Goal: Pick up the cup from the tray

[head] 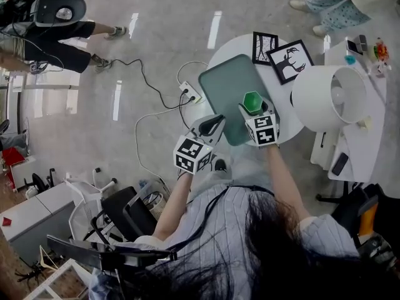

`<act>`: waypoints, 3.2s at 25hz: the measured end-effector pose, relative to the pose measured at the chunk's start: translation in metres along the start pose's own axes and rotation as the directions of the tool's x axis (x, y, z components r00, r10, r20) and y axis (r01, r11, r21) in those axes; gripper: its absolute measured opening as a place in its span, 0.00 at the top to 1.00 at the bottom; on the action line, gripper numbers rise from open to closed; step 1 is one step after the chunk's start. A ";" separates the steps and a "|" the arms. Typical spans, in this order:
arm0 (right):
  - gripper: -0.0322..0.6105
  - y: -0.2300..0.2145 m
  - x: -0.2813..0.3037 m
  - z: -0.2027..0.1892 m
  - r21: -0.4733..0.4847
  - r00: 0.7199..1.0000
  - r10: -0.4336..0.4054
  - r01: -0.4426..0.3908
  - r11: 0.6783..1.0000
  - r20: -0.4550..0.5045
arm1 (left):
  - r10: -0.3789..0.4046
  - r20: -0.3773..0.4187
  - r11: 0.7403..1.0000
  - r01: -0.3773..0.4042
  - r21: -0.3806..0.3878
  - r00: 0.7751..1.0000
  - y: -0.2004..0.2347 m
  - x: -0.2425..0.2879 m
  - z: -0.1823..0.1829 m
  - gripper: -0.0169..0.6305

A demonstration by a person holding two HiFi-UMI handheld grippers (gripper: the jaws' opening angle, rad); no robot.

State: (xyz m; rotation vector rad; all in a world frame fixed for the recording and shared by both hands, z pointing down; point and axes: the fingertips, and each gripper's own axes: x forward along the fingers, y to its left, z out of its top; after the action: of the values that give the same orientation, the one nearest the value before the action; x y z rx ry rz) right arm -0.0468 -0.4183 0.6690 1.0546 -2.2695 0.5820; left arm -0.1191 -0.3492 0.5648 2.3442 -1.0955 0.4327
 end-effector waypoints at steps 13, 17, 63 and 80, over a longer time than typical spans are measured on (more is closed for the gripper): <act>0.47 0.058 -0.055 0.011 -0.038 0.998 0.040 -0.039 0.999 0.046 | 0.017 0.050 1.000 -0.019 0.023 0.999 -0.016 -0.054 -0.017 0.95; 0.47 0.086 -0.072 0.008 -0.030 0.997 0.052 -0.050 0.998 0.063 | 0.029 0.068 0.999 -0.031 0.024 0.997 -0.021 -0.078 -0.028 0.95; 0.47 0.208 -0.267 -0.133 -0.020 0.996 0.031 -0.030 0.999 0.087 | -0.074 0.104 0.996 0.068 0.063 0.992 -0.194 -0.175 -0.135 0.95; 0.47 0.203 -0.367 -0.215 -0.052 0.989 0.126 -0.122 0.991 0.082 | 0.009 0.121 0.997 -0.018 0.072 0.993 -0.315 -0.184 -0.182 0.95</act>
State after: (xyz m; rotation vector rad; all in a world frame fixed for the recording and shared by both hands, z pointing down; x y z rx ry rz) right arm 0.0538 0.0295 0.5619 0.9364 -2.4245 0.5409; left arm -0.0008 0.0384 0.5262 2.4559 -1.1698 0.3447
